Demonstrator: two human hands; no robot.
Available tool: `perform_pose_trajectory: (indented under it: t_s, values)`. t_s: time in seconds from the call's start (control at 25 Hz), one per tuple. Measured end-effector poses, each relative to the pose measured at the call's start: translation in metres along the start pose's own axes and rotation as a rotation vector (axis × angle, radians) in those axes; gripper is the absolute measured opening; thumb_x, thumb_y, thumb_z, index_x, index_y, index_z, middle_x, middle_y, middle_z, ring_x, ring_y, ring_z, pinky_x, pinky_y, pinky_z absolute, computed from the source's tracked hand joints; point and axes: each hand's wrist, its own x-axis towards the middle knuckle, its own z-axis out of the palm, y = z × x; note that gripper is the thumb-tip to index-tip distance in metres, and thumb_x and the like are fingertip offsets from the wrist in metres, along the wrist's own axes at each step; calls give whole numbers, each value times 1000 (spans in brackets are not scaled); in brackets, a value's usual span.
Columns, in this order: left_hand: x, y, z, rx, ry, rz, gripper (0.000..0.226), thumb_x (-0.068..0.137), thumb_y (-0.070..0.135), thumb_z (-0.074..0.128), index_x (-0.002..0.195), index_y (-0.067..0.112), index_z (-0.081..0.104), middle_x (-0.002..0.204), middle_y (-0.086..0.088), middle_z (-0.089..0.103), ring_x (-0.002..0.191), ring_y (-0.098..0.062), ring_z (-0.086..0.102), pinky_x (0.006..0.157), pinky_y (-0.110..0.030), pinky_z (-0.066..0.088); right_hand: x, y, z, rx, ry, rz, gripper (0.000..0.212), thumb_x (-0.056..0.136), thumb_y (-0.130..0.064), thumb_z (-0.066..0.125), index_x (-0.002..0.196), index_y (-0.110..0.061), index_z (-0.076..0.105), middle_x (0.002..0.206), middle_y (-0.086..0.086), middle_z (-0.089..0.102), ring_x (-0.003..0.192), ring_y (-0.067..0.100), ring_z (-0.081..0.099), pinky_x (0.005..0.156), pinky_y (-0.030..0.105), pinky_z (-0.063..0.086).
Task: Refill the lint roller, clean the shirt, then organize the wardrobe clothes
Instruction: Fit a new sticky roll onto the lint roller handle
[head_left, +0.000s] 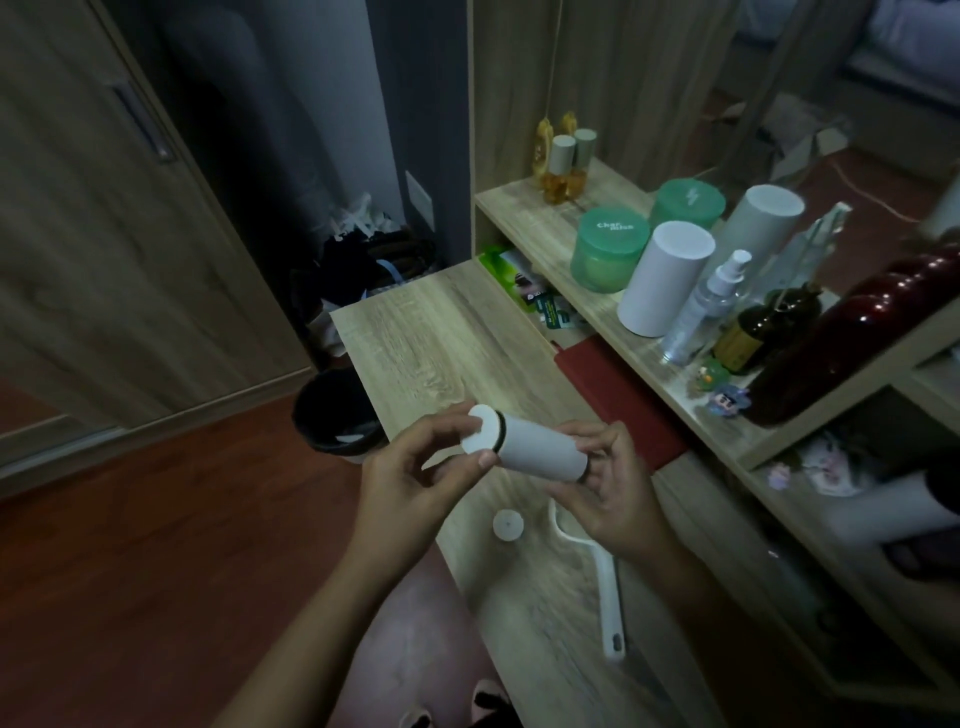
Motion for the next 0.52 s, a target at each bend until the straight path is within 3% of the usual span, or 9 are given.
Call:
perform_pose_trajectory:
  t_s: [0.08, 0.16, 0.28, 0.4, 0.52]
  values:
    - [-7, 8, 5, 71, -31, 94, 23, 73, 26, 75, 95, 20, 70, 116, 5, 67, 114, -8, 60, 76, -19, 55, 0, -7, 5, -112, -23, -19, 49, 70, -22, 73, 107, -38, 44, 119, -1, 54, 110, 16, 59, 82, 32, 55]
    - [-15, 16, 15, 242, -55, 265, 23, 76, 23, 73, 97, 17, 68, 116, 7, 65, 112, -3, 60, 75, -20, 56, 2, -15, 11, -289, -30, -71, 55, 70, -33, 73, 117, -36, 44, 120, -5, 52, 112, 8, 55, 87, 23, 51]
    - [-24, 25, 28, 398, -26, 453, 22, 79, 20, 74, 99, 13, 68, 116, 7, 62, 109, 0, 60, 77, -20, 55, 2, -26, 19, -365, 23, -128, 54, 69, -43, 70, 115, -30, 46, 114, -3, 56, 105, 4, 55, 87, 15, 45]
    - [-29, 27, 31, 407, -5, 480, 22, 79, 19, 74, 99, 12, 69, 117, 5, 63, 107, -3, 62, 77, -25, 56, -1, -34, 22, -353, 64, -84, 42, 69, -39, 63, 107, -31, 46, 102, -8, 58, 93, 1, 56, 78, 14, 46]
    - [-31, 28, 29, 353, -8, 448, 23, 79, 24, 72, 101, 19, 66, 117, 4, 64, 108, -4, 62, 77, -27, 57, -4, -39, 21, -392, 35, -43, 40, 68, -38, 61, 105, -35, 45, 101, -14, 55, 94, 7, 57, 77, 21, 48]
